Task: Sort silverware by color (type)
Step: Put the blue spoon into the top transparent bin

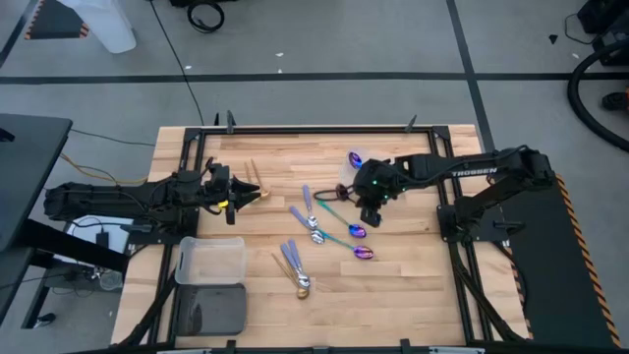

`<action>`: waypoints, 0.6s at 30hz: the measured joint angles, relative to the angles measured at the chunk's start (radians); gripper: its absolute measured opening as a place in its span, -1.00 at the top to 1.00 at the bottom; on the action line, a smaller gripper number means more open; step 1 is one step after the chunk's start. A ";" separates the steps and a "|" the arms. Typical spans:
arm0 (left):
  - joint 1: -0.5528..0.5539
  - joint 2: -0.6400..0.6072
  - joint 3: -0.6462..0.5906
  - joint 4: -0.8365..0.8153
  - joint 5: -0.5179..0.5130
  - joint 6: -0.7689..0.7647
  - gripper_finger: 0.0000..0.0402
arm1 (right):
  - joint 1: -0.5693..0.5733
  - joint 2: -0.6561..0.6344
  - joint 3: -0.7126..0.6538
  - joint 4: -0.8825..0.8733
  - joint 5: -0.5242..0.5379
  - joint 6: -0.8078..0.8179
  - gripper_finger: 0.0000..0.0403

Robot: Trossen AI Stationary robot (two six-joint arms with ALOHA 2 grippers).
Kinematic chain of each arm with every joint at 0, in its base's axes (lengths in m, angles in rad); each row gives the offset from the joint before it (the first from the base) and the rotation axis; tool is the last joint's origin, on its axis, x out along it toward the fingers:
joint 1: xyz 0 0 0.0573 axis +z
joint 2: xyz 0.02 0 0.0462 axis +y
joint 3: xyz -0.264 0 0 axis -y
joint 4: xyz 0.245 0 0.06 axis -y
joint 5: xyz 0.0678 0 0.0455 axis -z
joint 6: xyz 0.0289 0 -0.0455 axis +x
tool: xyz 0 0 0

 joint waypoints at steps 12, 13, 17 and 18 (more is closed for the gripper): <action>0.000 0.000 0.000 0.034 -0.001 0.036 0.35 | -0.089 0.000 0.056 0.059 0.273 -0.088 0.89; 0.000 0.000 0.000 0.036 -0.001 0.038 0.35 | -0.098 0.000 0.056 0.067 0.283 -0.096 0.89; 0.000 0.000 0.000 0.037 -0.001 0.037 0.35 | -0.137 0.000 0.056 0.073 0.299 -0.124 0.89; 0.000 0.000 0.000 0.037 -0.001 0.037 0.35 | -0.147 0.000 0.056 0.072 0.299 -0.132 0.89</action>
